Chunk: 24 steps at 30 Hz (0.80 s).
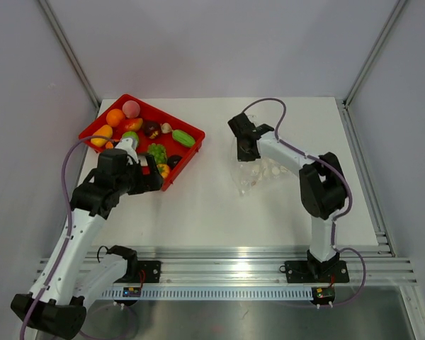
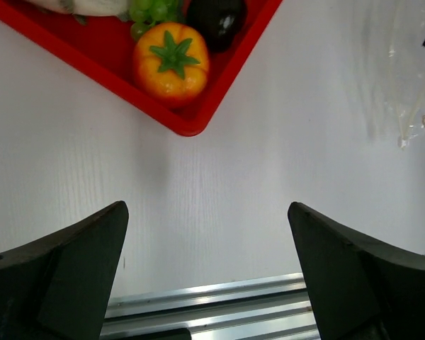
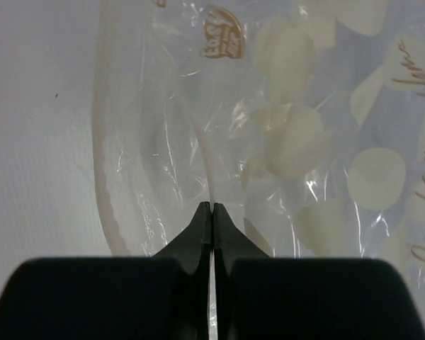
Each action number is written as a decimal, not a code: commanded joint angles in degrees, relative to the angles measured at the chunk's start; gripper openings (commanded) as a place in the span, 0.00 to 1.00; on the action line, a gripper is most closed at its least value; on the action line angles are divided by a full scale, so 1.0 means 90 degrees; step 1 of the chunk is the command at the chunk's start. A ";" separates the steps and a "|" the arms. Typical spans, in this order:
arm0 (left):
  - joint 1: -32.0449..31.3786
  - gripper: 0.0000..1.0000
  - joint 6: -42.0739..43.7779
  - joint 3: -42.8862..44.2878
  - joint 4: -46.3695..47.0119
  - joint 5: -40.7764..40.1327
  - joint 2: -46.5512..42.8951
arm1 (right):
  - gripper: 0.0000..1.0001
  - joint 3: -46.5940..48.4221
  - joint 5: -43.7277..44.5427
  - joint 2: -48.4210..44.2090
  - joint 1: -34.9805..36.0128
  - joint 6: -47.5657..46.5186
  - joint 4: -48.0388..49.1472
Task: Place the food in the zip-top bag and seal the zipper
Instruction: Pick up the zipper food storage bag at the center of the board, then open the zipper of the food storage bag.
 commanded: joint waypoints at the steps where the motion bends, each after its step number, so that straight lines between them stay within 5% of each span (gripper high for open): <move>1: -0.0020 0.97 0.0074 0.0201 0.0648 0.1407 -0.0092 | 0.00 -0.0626 -0.0874 -0.1549 0.0025 -0.0194 0.0813; 6: -0.0760 0.91 -0.0696 0.0622 0.1399 0.2232 0.0376 | 0.00 -0.1309 -0.1256 -0.2585 0.0152 -0.0058 0.0883; 12: -0.1943 0.91 -0.1664 0.0671 0.2601 0.2165 0.1479 | 0.00 -0.1838 -0.1598 -0.3357 0.0269 0.0342 0.1020; 24: -0.2481 0.84 -0.2182 0.1257 0.3266 0.1628 0.2574 | 0.00 -0.1838 -0.1589 -0.3777 0.0513 0.0625 0.0512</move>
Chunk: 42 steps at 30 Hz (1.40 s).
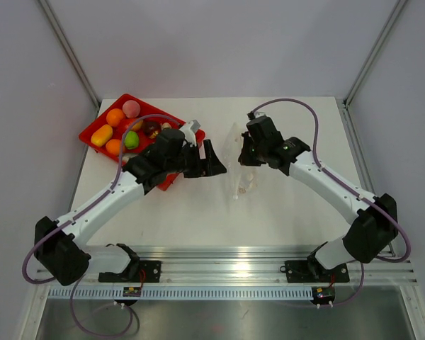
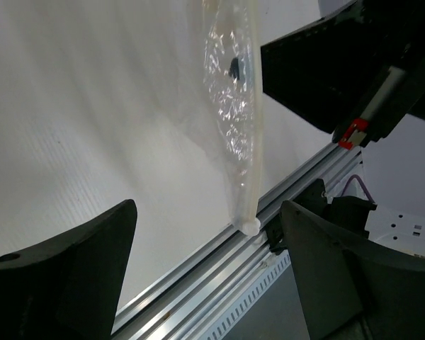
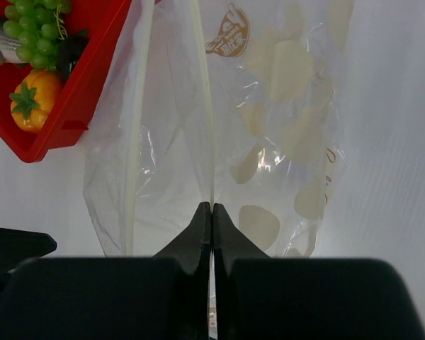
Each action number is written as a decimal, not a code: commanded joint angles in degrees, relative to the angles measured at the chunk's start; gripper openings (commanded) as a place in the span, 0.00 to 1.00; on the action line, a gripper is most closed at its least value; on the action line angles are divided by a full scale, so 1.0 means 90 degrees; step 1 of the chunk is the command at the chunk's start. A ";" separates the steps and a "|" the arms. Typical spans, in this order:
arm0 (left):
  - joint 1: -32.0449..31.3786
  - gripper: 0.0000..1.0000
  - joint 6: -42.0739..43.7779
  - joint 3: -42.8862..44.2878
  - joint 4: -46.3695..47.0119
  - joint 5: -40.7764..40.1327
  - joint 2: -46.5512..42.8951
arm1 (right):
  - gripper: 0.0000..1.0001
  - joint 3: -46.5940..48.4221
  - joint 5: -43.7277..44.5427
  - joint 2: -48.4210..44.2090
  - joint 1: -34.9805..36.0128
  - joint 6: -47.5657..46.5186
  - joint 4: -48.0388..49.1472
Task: Place the food in the zip-top bag and seal the zipper
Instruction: Open the zipper of the food storage bag.
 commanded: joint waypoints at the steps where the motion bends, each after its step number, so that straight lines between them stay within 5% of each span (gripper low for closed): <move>1: -0.0089 0.82 -0.0305 0.0409 0.0594 -0.0255 0.0192 | 0.00 0.0046 0.0004 -0.0297 0.0098 0.0237 -0.0207; 21: -0.0714 0.59 -0.0354 0.1728 -0.0011 -0.1271 0.1676 | 0.00 -0.0052 0.0102 -0.0737 0.0313 0.0599 -0.0627; 24: -0.0714 0.44 -0.0364 0.1718 0.0067 -0.1183 0.1775 | 0.00 0.0007 0.0102 -0.0747 0.0323 0.0609 -0.0753; 28: -0.0694 0.00 -0.0140 0.1699 0.0145 -0.0930 0.1843 | 0.00 0.0007 0.0053 -0.0932 0.0333 0.0570 -0.0783; 31: -0.0578 0.00 -0.0071 0.1495 0.0427 -0.0443 0.1775 | 0.25 0.0036 0.0101 -0.1088 0.0323 0.0502 -0.0861; 32: -0.0509 0.00 -0.0071 0.1387 0.0738 -0.0248 0.1736 | 0.45 0.0085 0.0150 -0.1137 0.0333 0.0472 -0.0910; 34: -0.0286 0.00 -0.0148 0.0948 0.1130 0.0455 0.1668 | 0.56 0.0124 0.0491 -0.1302 0.0323 0.0404 -0.1066; 42: 0.0175 0.00 -0.0305 0.0224 0.2235 0.1765 0.1540 | 0.64 -0.0402 0.0124 -0.1558 -0.0311 0.0491 -0.0902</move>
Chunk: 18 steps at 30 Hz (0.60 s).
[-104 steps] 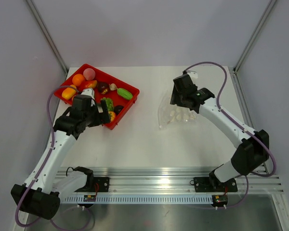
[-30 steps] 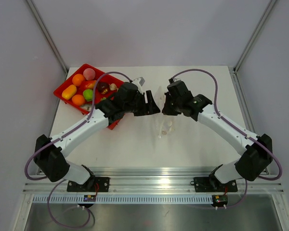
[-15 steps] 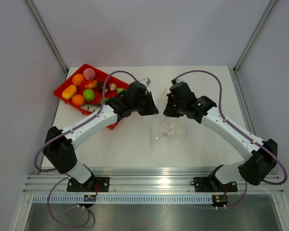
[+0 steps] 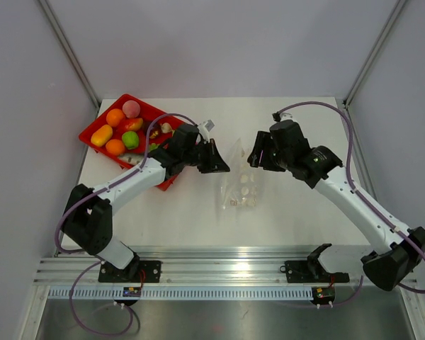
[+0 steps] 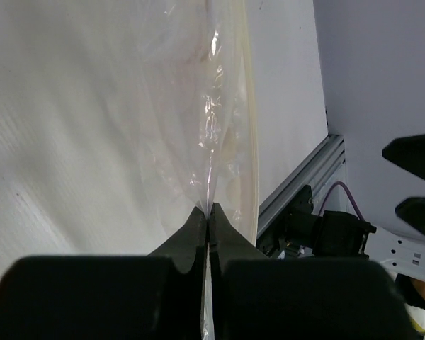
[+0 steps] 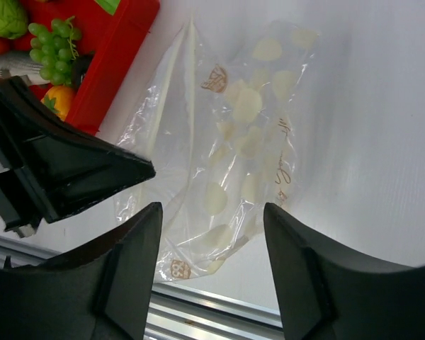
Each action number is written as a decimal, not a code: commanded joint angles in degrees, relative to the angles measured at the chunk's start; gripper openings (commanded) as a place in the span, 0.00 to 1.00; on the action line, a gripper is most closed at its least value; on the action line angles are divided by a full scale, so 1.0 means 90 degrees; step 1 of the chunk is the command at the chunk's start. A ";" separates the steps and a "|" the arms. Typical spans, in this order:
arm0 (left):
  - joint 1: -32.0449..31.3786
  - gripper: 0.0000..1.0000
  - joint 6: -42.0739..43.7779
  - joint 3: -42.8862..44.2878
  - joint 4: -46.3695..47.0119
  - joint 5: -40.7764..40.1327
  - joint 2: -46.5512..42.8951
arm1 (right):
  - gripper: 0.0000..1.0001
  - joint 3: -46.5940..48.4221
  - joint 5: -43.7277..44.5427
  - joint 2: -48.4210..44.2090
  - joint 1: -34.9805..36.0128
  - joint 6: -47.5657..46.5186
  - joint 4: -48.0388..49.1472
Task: Place the food in the zip-top bag and seal the zipper
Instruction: Open the zipper of the food storage bag.
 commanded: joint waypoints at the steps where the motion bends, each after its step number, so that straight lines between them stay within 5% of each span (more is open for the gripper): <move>1: 0.0012 0.00 0.0003 -0.0002 0.0836 0.0792 -0.0237 | 0.68 -0.0391 -0.0407 -0.0071 -0.0454 0.0037 0.0214; 10: 0.0022 0.00 -0.0055 -0.0090 0.1012 0.0978 -0.0188 | 0.78 -0.1300 -0.1980 0.0552 -0.0798 0.0379 0.1376; 12: 0.0022 0.00 -0.0075 -0.0090 0.1061 0.1026 -0.0179 | 0.64 -0.1378 -0.2078 0.0739 -0.0798 0.0418 0.1542; 14: 0.0022 0.00 -0.0046 -0.0090 0.1042 0.1056 -0.0188 | 0.34 -0.1475 -0.2098 0.0827 -0.0798 0.0477 0.1689; 15: 0.0022 0.00 0.0032 -0.0100 0.1003 0.1046 -0.0198 | 0.10 -0.1505 -0.1973 0.0818 -0.0798 0.0506 0.1728; 17: 0.0070 0.01 0.0198 -0.0051 0.0731 0.0969 -0.0247 | 0.00 -0.1486 -0.1593 0.0749 -0.0798 0.0506 0.1583; 18: 0.0109 0.11 0.0450 -0.0003 0.0516 0.0871 -0.0257 | 0.00 -0.1476 -0.1474 0.0730 -0.0798 0.0487 0.1524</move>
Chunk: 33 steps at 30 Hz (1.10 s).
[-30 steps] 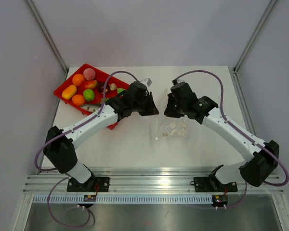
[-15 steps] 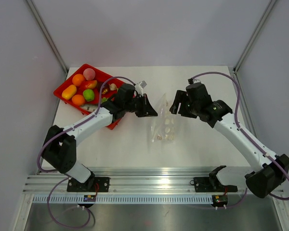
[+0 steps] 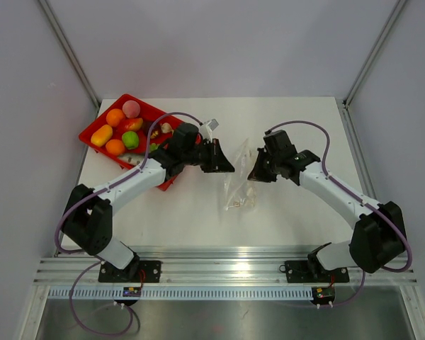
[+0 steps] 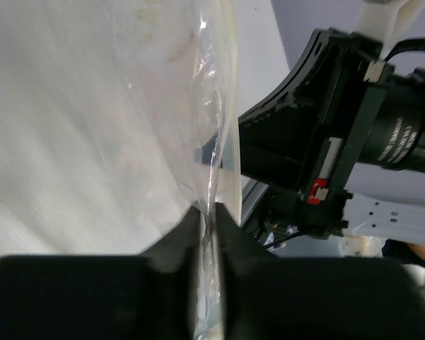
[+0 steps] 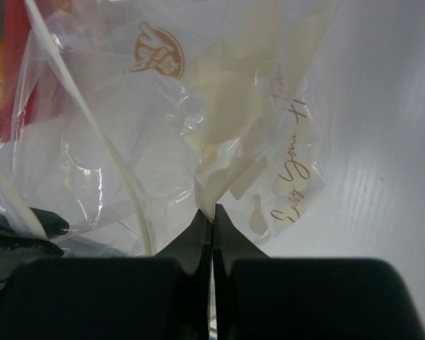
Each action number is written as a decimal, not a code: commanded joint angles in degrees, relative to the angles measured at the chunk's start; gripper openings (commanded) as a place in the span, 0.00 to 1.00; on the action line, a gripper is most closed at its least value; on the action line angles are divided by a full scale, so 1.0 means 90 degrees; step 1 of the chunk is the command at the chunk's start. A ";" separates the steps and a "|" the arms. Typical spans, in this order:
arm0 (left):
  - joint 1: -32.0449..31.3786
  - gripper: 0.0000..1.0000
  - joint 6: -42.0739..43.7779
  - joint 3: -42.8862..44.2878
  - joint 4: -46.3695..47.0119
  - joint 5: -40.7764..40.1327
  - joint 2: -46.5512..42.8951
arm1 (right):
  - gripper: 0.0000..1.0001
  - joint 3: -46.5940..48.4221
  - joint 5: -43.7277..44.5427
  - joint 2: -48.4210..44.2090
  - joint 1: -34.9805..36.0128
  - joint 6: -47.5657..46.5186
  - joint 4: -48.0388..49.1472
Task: Place the food in the zip-top bag and seal the zipper
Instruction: Open the zipper of the food storage bag.
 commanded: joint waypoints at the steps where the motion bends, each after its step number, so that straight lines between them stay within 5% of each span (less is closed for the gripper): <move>1: 0.0095 0.24 0.0568 0.0315 -0.0378 -0.0088 -0.0271 | 0.00 0.0112 0.0355 -0.0205 -0.0013 0.0025 0.0183; 3: 0.0076 0.59 0.1172 0.0609 -0.1403 -0.0914 -0.0369 | 0.00 0.0152 0.0609 -0.0254 -0.0014 -0.0023 -0.0041; 6: -0.0021 0.64 0.1623 0.1097 -0.2391 -0.2211 -0.0651 | 0.00 0.0288 0.0911 -0.0332 -0.0013 -0.0023 -0.0353; 11: -0.0636 0.59 0.1888 0.1333 -0.2861 -0.3788 -0.1238 | 0.00 0.0513 0.1147 -0.0391 -0.0004 0.0006 -0.0696; 15: -0.1707 0.54 0.2063 0.1353 -0.2696 -0.4210 -0.1384 | 0.00 0.0679 0.1176 -0.0333 -0.0004 0.0006 -0.0794; 33: -0.2492 0.59 0.2689 0.1733 -0.1777 -0.3644 -0.0155 | 0.00 0.1021 0.1079 -0.0733 -0.0004 -0.0023 -0.1175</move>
